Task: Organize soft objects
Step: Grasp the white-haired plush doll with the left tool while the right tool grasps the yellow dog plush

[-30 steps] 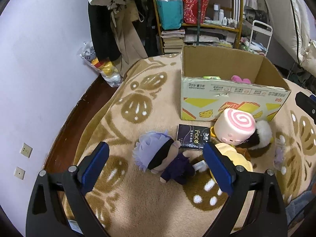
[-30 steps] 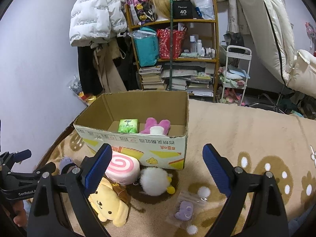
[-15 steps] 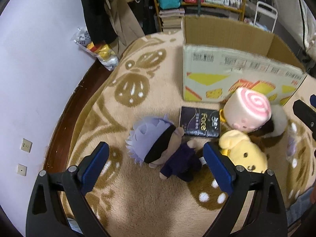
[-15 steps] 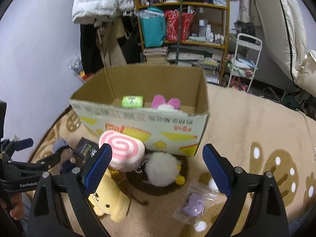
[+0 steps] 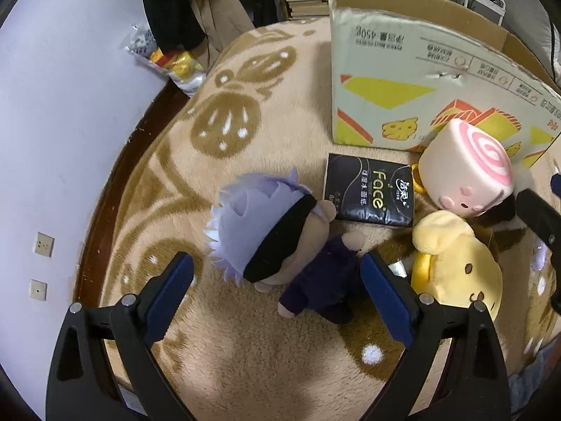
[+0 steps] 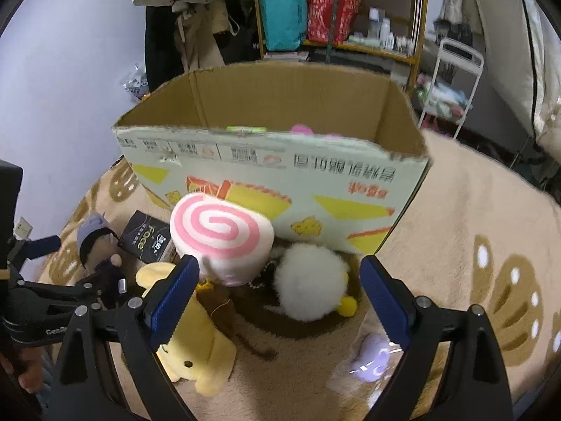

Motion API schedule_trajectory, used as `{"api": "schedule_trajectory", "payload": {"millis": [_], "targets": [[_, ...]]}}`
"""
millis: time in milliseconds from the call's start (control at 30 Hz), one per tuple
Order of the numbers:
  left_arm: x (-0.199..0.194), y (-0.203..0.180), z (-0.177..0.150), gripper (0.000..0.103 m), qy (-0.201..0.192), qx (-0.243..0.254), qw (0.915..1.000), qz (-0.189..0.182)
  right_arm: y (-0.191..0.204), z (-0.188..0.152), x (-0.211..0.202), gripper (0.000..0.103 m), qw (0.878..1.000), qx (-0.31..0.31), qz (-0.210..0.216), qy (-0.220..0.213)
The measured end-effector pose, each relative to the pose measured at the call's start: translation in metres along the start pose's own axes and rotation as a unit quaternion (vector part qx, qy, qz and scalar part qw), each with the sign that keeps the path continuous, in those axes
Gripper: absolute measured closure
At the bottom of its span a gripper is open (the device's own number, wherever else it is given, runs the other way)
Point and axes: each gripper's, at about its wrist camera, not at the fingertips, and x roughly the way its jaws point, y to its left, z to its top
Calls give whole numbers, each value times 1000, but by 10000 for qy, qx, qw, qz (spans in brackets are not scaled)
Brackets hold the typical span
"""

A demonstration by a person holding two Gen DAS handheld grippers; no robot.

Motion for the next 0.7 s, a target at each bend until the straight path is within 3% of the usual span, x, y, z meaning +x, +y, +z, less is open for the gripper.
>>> {"api": "schedule_trajectory", "payload": {"millis": [333, 700], "targets": [[8, -11, 1, 8, 81, 160, 9998, -69, 3, -8, 14, 6, 9995, 35, 178, 239], [26, -3, 1, 8, 391, -136, 9981, -453, 17, -17, 25, 6, 9982, -88, 325, 488]]}}
